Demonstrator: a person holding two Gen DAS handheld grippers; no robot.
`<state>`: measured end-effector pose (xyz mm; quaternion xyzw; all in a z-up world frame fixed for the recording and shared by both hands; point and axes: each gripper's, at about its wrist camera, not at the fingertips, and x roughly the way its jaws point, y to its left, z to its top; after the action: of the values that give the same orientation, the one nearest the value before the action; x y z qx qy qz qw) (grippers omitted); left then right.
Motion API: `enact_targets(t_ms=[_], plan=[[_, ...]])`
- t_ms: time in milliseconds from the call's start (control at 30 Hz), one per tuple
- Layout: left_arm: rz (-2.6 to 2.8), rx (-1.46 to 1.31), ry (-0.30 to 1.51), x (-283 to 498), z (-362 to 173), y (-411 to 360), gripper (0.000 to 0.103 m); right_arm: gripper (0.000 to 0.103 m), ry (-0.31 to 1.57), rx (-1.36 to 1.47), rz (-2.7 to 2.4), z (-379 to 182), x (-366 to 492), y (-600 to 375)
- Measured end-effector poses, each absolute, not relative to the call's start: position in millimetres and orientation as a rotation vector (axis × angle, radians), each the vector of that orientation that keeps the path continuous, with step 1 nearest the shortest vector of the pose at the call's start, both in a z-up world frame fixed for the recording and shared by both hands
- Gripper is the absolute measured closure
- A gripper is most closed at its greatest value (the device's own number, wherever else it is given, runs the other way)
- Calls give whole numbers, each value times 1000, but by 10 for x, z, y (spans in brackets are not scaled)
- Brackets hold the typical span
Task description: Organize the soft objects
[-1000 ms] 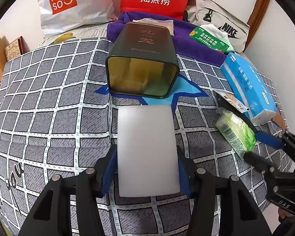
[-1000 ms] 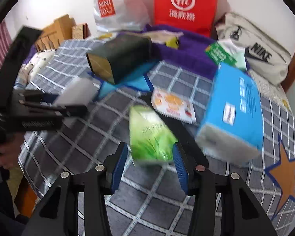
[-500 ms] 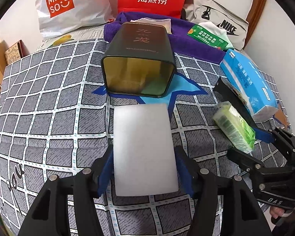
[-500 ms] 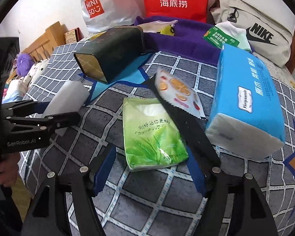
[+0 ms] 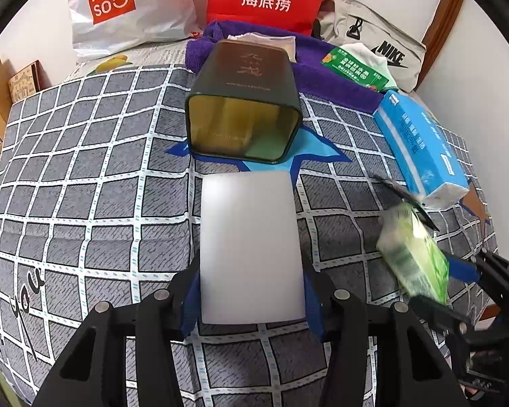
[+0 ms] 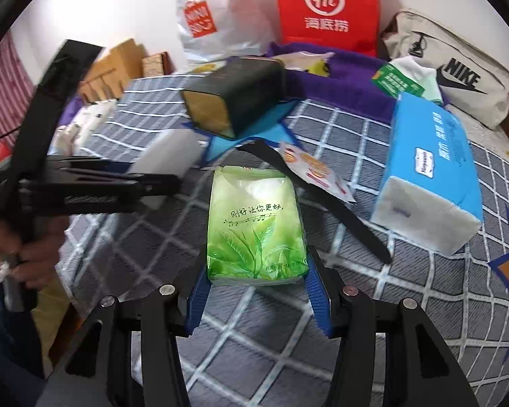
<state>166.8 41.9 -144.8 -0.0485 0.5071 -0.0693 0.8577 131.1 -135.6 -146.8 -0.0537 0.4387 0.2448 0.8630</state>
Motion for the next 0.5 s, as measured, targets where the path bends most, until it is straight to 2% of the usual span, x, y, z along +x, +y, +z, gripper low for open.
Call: enact_targets(t_ms=[500], plan=[[-142, -106, 991, 1589, -1030, 477, 55, 51, 807, -110, 481, -998, 1213, -1447]])
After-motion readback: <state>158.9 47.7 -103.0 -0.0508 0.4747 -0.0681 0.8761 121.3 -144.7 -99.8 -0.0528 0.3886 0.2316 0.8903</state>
